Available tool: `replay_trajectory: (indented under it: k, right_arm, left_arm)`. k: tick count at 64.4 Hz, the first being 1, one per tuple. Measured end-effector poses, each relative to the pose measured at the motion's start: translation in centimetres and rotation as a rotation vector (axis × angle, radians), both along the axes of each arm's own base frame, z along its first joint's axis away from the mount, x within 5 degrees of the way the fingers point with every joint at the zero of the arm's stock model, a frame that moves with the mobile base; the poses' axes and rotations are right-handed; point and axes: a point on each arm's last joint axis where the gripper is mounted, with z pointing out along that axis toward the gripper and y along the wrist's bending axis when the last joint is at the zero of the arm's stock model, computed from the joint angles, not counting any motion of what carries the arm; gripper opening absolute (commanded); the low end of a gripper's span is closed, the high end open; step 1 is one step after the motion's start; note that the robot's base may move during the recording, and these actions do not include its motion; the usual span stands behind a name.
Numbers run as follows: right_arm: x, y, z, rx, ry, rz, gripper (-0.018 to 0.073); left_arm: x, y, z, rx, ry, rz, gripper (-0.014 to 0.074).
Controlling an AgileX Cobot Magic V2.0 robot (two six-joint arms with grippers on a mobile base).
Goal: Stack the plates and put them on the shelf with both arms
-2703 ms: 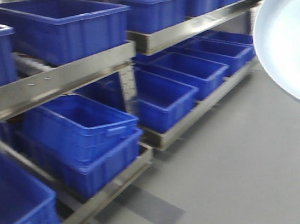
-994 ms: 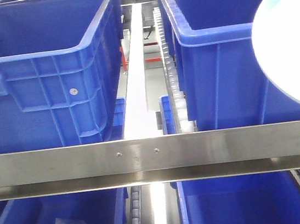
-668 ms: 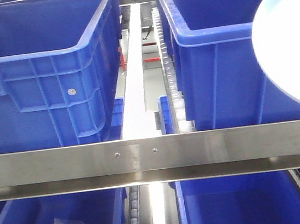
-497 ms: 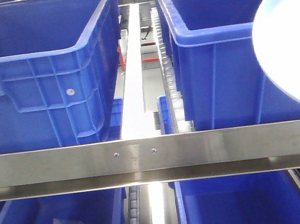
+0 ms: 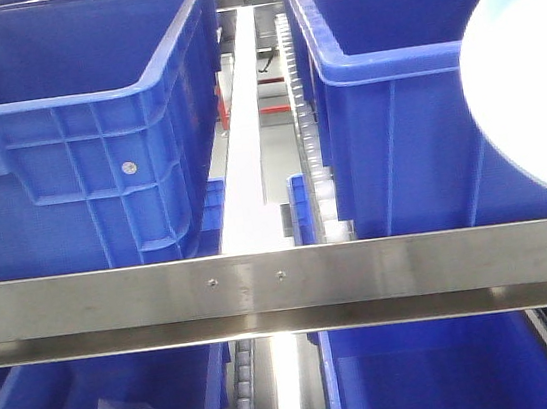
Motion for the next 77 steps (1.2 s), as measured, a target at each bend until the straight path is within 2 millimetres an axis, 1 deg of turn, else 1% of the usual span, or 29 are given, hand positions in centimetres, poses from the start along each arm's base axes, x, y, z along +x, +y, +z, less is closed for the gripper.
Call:
replay_trajectory:
  k: [25,31,36,43,49,50,55,60,61,62,65,66,67,68,69,71,72,76,77]
  right_arm:
    - [0.2,0.0,0.6,-0.001,-0.066,0.001,0.0028]
    - [0.9,0.0,1.0,-0.002,-0.116,0.002,0.0028]
    - [2.0,0.0,1.3,-0.003,-0.131,0.003,0.0028]
    - [4.2,0.0,2.5,-0.003,-0.145,0.004,0.0028]
    - [7.2,-0.1,4.3,-0.003,-0.168,0.005,0.0028]
    - [7.6,-0.1,4.8,-0.003,-0.180,0.005,0.0028]
    - [10.5,-0.2,5.9,-0.003,-0.183,0.006,0.0028]
    - [13.7,-0.2,7.1,-0.003,-0.193,0.007,0.0038]
    - [14.3,-0.2,7.6,-0.004,-0.206,0.007,0.0046]
    - [15.1,-0.2,7.5,-0.003,-0.194,0.007,0.0057]
    - [16.6,-0.3,8.0,-0.004,-0.198,0.007,0.0130]
    - [17.1,-0.3,8.1,-0.004,-0.200,0.007,0.0177]
    - [17.6,-0.3,8.2,-0.004,-0.201,0.007,0.0195]
    - [18.1,-0.3,8.7,-0.004,-0.211,0.007,0.0233]
    - [18.8,-0.3,8.5,-0.004,-0.202,0.007,0.0296]
    - [19.6,-0.3,8.7,-0.005,-0.206,0.007,0.0382]
    - [20.0,-0.3,8.8,-0.005,-0.209,0.007,0.0443]
    - [21.3,-0.4,9.1,-0.006,-0.216,0.007,0.0571]
    - [21.5,-0.4,9.3,-0.006,-0.222,0.008,0.0587]
  left_arm:
    - [0.0,0.0,0.0,0.000,0.000,0.000,0.0085]
    - [0.0,0.0,0.0,0.000,0.000,0.000,0.0085]
    - [0.0,0.0,0.0,0.000,0.000,0.000,0.0085]
    - [0.0,0.0,0.0,0.000,0.000,0.000,0.0085]
    - [0.0,0.0,0.0,0.000,0.000,0.000,0.0085]
    - [0.0,0.0,0.0,0.000,0.000,0.000,0.0085]
    - [0.0,0.0,0.0,0.000,0.000,0.000,0.0085]
    - [0.0,0.0,0.0,0.000,0.000,0.000,0.0085]
    - [0.0,0.0,0.0,0.000,0.000,0.000,0.0085]
    - [0.0,0.0,0.0,0.000,0.000,0.000,0.0085]
    - [0.0,0.0,0.0,0.000,0.000,0.000,0.0085]
    - [0.0,0.0,0.0,0.000,0.000,0.000,0.0085]
    - [0.0,0.0,0.0,0.000,0.000,0.000,0.0085]
    - [0.0,0.0,0.0,0.000,0.000,0.000,0.0085]
    - [0.0,0.0,0.0,0.000,0.000,0.000,0.0085]
    - [0.0,0.0,0.0,0.000,0.000,0.000,0.0085]
    - [0.0,0.0,0.0,0.000,0.000,0.000,0.0085]
    - [0.0,0.0,0.0,0.000,0.000,0.000,0.0085]
    - [0.0,0.0,0.0,0.000,0.000,0.000,0.0085]
